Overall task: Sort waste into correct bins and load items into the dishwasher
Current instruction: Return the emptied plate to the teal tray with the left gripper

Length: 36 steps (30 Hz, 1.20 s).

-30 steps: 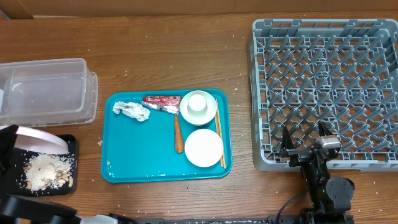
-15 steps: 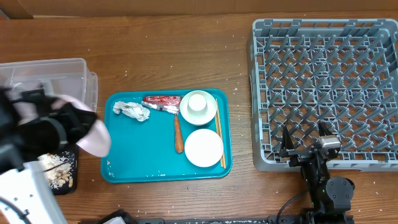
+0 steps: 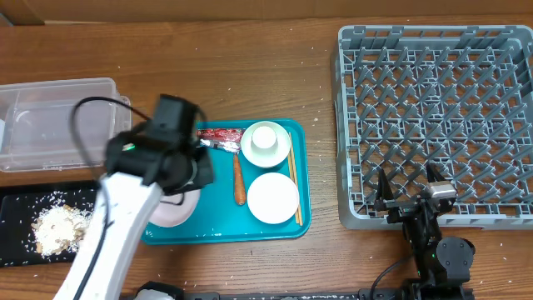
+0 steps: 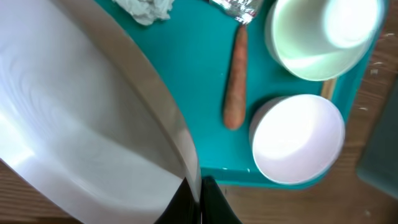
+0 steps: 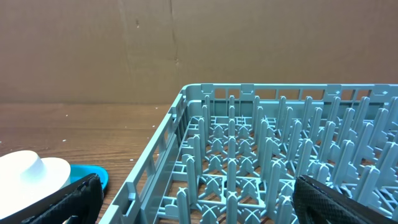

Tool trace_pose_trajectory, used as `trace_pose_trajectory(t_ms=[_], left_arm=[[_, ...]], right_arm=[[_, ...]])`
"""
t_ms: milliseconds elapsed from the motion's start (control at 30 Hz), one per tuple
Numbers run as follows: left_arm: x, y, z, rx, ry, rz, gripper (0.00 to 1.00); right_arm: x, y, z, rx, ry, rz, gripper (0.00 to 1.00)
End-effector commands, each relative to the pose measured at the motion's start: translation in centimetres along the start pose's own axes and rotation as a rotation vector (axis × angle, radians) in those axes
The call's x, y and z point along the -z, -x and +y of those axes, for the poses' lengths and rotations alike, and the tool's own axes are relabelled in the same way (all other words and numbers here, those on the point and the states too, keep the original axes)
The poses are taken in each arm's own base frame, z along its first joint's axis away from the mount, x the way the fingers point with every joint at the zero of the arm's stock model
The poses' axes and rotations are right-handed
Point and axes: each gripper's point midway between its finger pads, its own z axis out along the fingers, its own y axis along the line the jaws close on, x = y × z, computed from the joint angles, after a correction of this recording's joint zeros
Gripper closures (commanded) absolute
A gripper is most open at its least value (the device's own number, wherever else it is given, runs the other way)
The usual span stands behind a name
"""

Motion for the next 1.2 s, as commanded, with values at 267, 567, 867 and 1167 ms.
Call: trace_pose_trajectory(t_ms=[267, 567, 867, 1167], left_arm=[[-8.6, 0.9, 0.0, -0.004, 0.195, 0.085, 0.96], [-11.4, -1.0, 0.9, -0.011, 0.263, 0.228, 0.96], [-11.0, -2.8, 0.5, -0.012, 0.231, 0.318, 0.71], [-8.0, 2.0, -0.5, -0.062, 0.245, 0.170, 0.59]], right_arm=[[0.0, -0.1, 0.0, -0.002, 0.002, -0.007, 0.00], [0.0, -0.1, 0.0, -0.002, 0.002, -0.007, 0.00], [0.0, -0.1, 0.0, -0.002, 0.002, -0.007, 0.00], [0.0, -0.1, 0.0, -0.002, 0.002, -0.007, 0.00]])
